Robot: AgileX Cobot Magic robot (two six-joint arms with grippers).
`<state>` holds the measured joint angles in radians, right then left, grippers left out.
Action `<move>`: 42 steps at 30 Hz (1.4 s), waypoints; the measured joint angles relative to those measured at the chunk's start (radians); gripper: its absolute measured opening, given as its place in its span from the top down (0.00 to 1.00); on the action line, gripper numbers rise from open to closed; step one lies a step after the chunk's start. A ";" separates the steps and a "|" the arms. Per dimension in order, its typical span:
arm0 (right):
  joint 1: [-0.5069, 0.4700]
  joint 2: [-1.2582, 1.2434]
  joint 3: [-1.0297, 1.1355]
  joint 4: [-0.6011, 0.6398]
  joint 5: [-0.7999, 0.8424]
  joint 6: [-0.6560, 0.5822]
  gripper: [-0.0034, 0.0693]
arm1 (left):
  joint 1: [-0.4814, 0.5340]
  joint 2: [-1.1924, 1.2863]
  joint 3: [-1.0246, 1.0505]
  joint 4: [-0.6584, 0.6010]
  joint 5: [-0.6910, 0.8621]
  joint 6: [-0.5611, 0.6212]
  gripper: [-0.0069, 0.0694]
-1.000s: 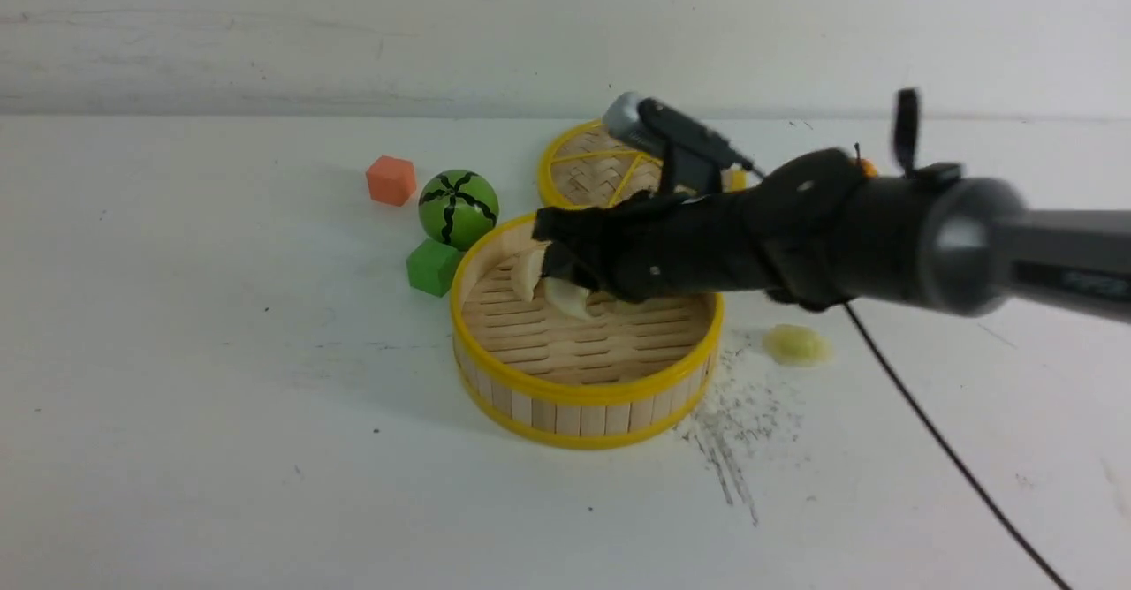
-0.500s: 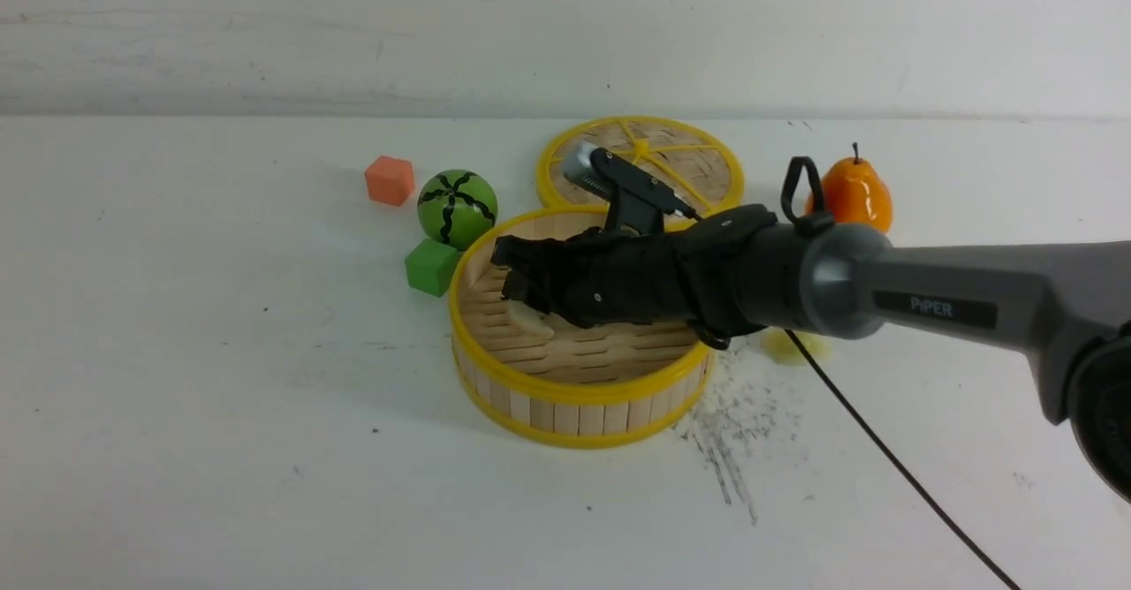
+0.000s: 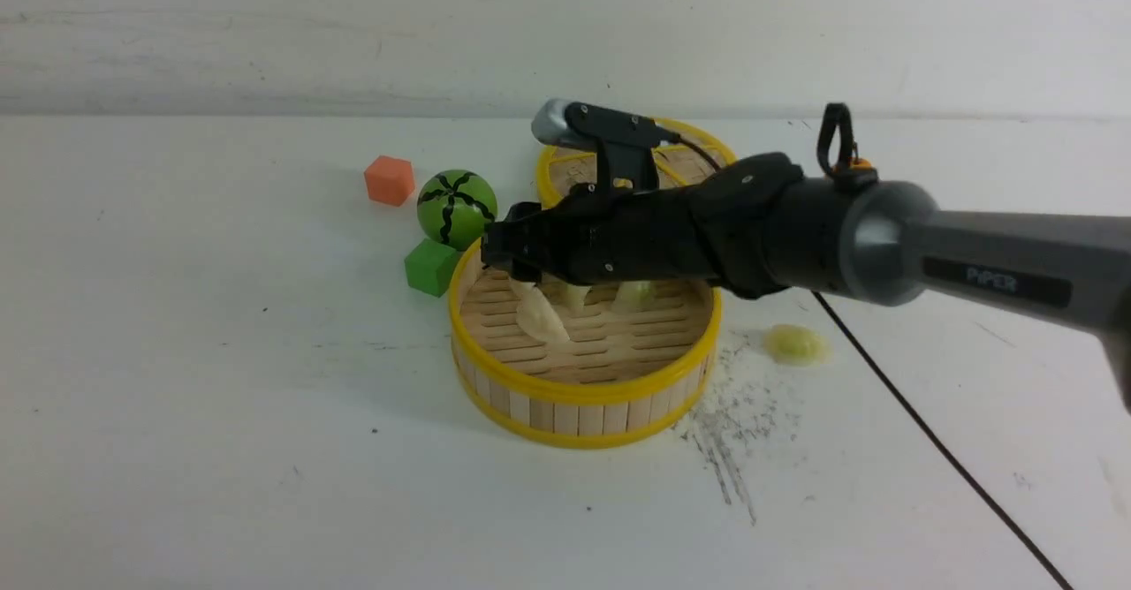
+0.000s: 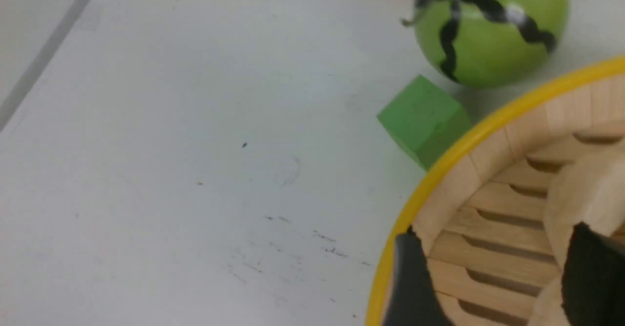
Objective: Put the dumplings into the steamer on the white table.
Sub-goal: 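Reach for and grasp a dumpling on the table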
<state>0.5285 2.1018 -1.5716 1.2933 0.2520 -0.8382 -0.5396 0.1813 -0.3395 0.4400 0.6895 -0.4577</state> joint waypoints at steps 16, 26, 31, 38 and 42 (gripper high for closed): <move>-0.081 -0.034 -0.001 -0.705 0.196 0.165 0.98 | 0.000 0.000 0.000 0.002 0.001 0.000 0.86; -0.021 0.055 -0.004 -0.732 0.102 0.174 0.97 | 0.000 0.000 0.000 0.003 0.004 0.000 0.85; 0.017 0.069 -0.005 -0.725 0.053 0.174 0.97 | 0.000 0.000 0.000 0.005 0.006 0.000 0.84; 0.021 0.061 -0.005 -0.739 0.072 0.174 0.97 | 0.000 0.000 0.000 0.007 0.008 -0.001 0.84; -0.019 -0.028 -0.004 -0.748 0.153 0.176 0.97 | 0.000 0.000 0.000 0.011 0.008 -0.001 0.84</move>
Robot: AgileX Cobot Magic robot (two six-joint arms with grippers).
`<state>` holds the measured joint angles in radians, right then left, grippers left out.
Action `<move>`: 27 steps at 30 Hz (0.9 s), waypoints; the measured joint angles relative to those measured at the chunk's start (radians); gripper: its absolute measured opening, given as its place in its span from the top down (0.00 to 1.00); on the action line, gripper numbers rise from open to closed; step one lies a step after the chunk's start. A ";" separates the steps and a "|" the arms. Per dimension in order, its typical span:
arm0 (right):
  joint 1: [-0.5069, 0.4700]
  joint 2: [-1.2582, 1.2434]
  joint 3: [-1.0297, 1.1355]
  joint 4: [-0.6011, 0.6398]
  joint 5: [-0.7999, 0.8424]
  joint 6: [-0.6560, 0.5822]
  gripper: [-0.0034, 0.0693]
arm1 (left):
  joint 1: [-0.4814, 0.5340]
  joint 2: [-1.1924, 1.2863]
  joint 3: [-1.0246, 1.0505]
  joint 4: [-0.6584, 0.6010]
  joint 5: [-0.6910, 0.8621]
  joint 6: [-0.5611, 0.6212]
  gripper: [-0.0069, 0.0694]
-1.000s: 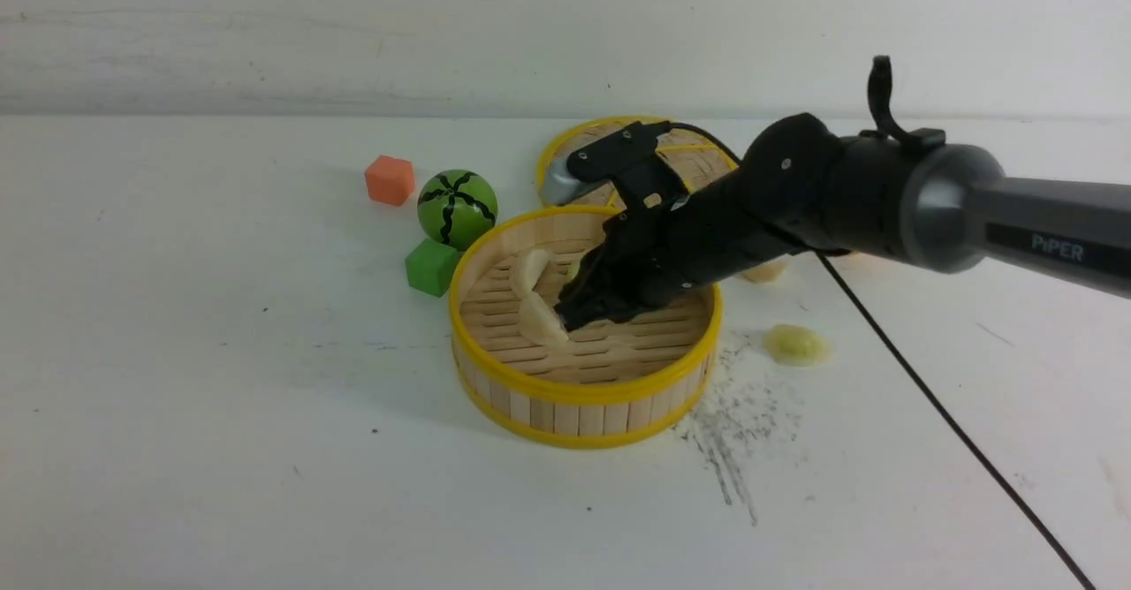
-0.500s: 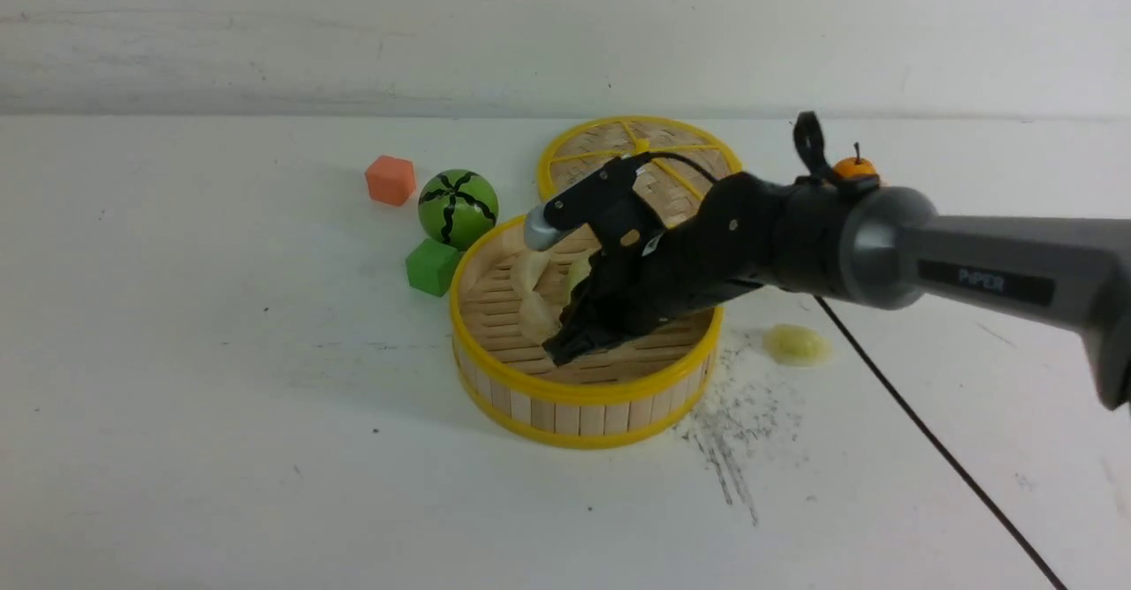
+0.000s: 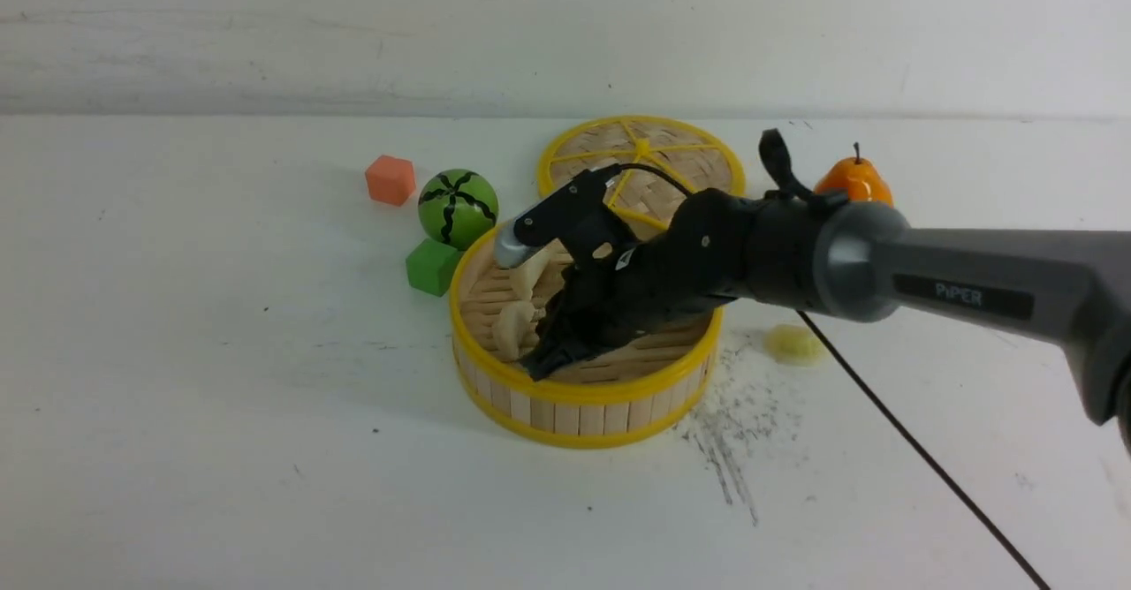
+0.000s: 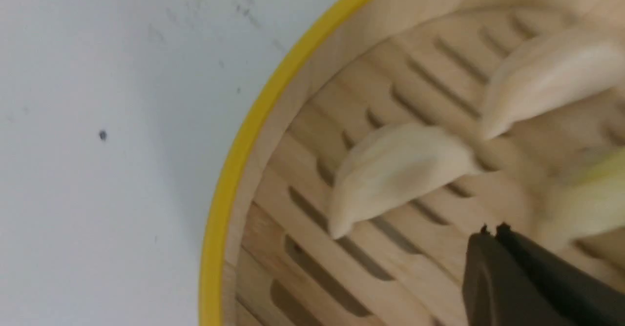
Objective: Put the dumplings into the steamer on the white table.
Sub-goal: 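Reach for and grasp a dumpling on the table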
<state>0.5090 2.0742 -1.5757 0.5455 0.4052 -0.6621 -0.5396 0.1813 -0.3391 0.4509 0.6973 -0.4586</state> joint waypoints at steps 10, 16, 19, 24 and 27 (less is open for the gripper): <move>-0.328 -0.179 -0.005 -0.238 0.372 -0.011 0.57 | 0.000 0.000 0.000 0.012 -0.001 0.000 0.83; -0.402 -0.051 -0.002 -0.203 0.362 -0.004 0.33 | 0.000 0.000 0.000 0.015 -0.001 0.000 0.83; -0.398 -0.024 -0.002 -0.188 0.339 -0.019 0.30 | 0.000 0.000 0.002 0.019 -0.001 0.000 0.83; -0.382 0.010 -0.002 -0.172 0.283 -0.081 0.28 | 0.000 0.000 0.020 0.034 -0.005 -0.001 0.83; -0.369 0.024 -0.002 -0.159 0.273 -0.114 0.30 | 0.000 0.000 0.031 0.044 -0.007 -0.002 0.83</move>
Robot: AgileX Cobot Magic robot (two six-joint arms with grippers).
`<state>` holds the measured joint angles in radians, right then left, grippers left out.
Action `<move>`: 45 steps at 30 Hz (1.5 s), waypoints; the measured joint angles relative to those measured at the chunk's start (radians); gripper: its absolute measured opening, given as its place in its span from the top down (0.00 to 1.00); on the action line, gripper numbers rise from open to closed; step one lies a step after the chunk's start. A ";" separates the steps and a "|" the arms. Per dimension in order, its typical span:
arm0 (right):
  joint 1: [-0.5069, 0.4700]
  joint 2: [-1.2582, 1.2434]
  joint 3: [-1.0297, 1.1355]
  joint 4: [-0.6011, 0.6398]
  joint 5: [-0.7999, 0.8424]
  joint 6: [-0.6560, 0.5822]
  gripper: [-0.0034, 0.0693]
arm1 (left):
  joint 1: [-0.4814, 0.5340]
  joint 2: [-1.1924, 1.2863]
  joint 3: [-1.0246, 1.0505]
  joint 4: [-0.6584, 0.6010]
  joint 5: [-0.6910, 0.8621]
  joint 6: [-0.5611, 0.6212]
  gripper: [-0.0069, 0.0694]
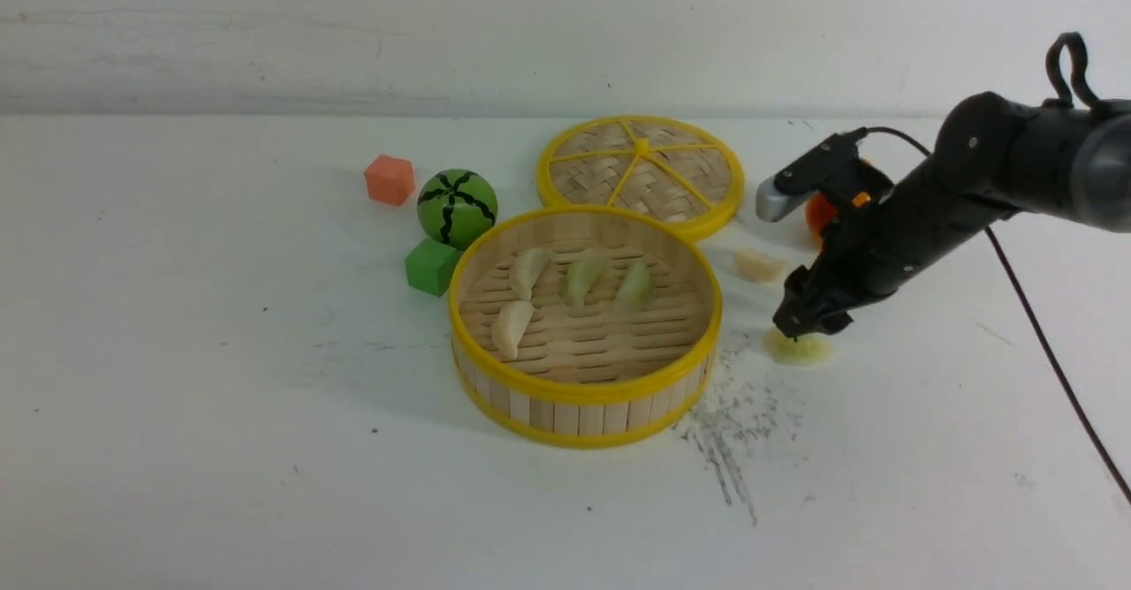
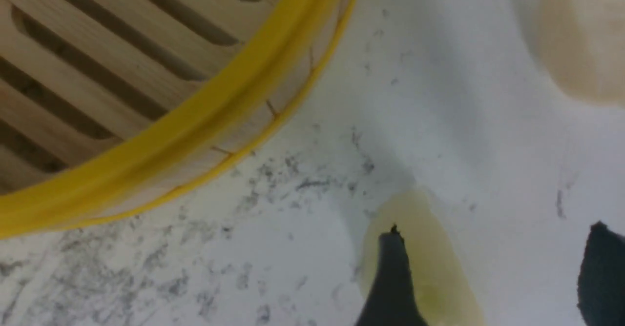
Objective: Put the dumplings into the steamer on the white table.
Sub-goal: 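Reach for and grasp a dumpling on the table, then place the dumpling into the bamboo steamer basket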
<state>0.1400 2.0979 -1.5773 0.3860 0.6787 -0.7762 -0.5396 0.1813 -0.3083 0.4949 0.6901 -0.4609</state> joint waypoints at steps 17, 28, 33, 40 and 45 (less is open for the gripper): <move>0.010 -0.018 0.000 0.004 0.059 0.200 0.62 | 0.000 0.000 0.001 0.011 -0.017 0.000 0.81; 0.141 -0.161 -0.001 0.483 0.005 0.334 0.62 | 0.000 0.000 0.001 0.013 -0.028 0.000 0.81; 0.269 -0.045 0.000 0.531 -0.068 0.326 0.62 | 0.000 0.000 0.001 0.014 -0.028 0.000 0.81; 0.309 0.027 0.001 0.552 -0.240 0.326 0.62 | 0.000 0.000 0.001 0.015 -0.028 0.000 0.80; 0.308 0.037 0.001 0.540 -0.254 0.326 0.61 | 0.000 0.000 0.001 0.015 -0.027 0.000 0.80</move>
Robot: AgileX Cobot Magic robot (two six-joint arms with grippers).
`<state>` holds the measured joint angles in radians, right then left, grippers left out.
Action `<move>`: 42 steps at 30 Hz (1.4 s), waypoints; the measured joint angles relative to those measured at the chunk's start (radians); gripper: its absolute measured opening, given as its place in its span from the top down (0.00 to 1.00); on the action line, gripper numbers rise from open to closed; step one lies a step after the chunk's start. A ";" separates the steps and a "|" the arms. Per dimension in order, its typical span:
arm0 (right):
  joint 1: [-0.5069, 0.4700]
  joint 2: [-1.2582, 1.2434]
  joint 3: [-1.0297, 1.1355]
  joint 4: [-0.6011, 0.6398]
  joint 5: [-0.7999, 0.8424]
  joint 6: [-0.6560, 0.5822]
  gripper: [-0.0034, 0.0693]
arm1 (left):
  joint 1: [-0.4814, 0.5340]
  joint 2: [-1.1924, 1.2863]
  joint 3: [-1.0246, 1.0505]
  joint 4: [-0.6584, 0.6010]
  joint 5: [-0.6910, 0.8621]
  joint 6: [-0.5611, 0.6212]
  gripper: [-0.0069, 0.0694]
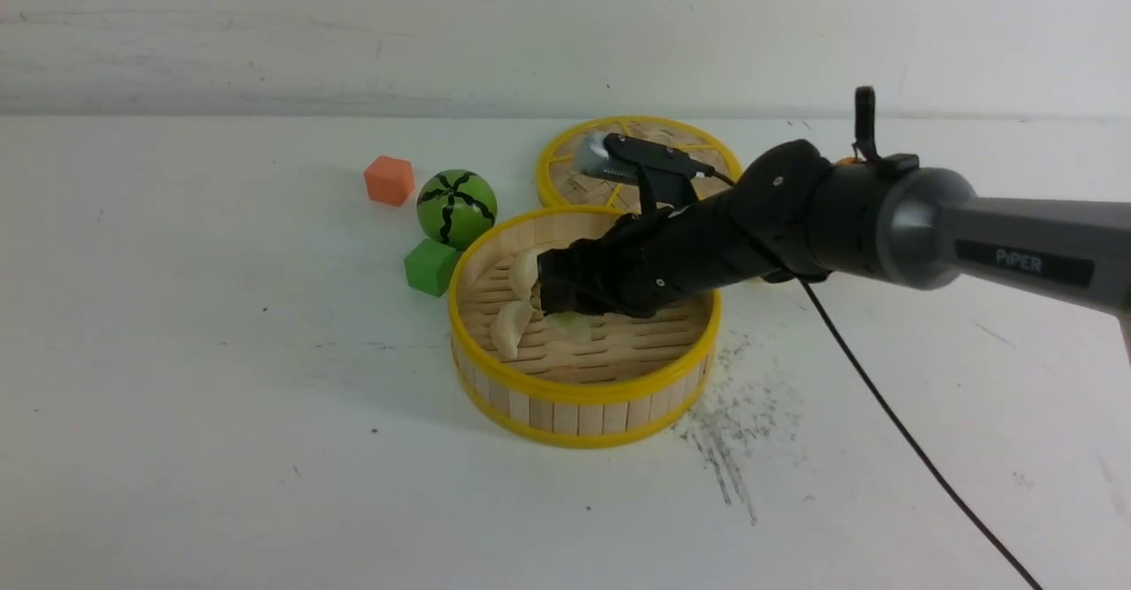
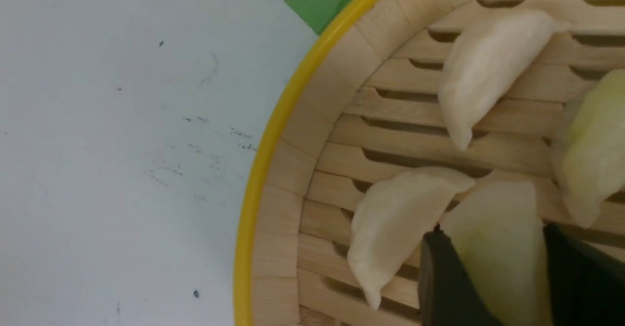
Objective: Put the dumplings into the steamer on the white table.
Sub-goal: 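Place the dumpling into the bamboo steamer basket, then reach for and grasp a dumpling on the table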
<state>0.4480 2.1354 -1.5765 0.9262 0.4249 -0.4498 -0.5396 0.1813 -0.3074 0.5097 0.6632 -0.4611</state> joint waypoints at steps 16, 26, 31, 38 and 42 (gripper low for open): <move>-0.065 -0.082 -0.016 -0.117 0.054 0.022 0.40 | 0.000 0.000 0.000 0.000 0.000 0.000 0.79; -0.311 -0.046 -0.247 -0.446 0.205 -0.087 0.39 | 0.000 0.000 0.000 0.005 -0.001 0.000 0.78; -0.319 0.080 -0.307 -0.461 0.218 -0.134 0.39 | 0.000 0.000 0.000 0.007 -0.001 0.000 0.78; -0.315 0.218 -0.363 -0.462 0.191 -0.169 0.40 | 0.000 0.002 0.015 0.015 -0.004 0.000 0.77; -0.315 0.245 -0.371 -0.460 0.205 -0.174 0.50 | 0.000 0.002 0.019 0.026 -0.010 0.000 0.77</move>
<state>0.1333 2.3804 -1.9474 0.4660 0.6302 -0.6239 -0.5396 0.1836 -0.2885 0.5358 0.6536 -0.4611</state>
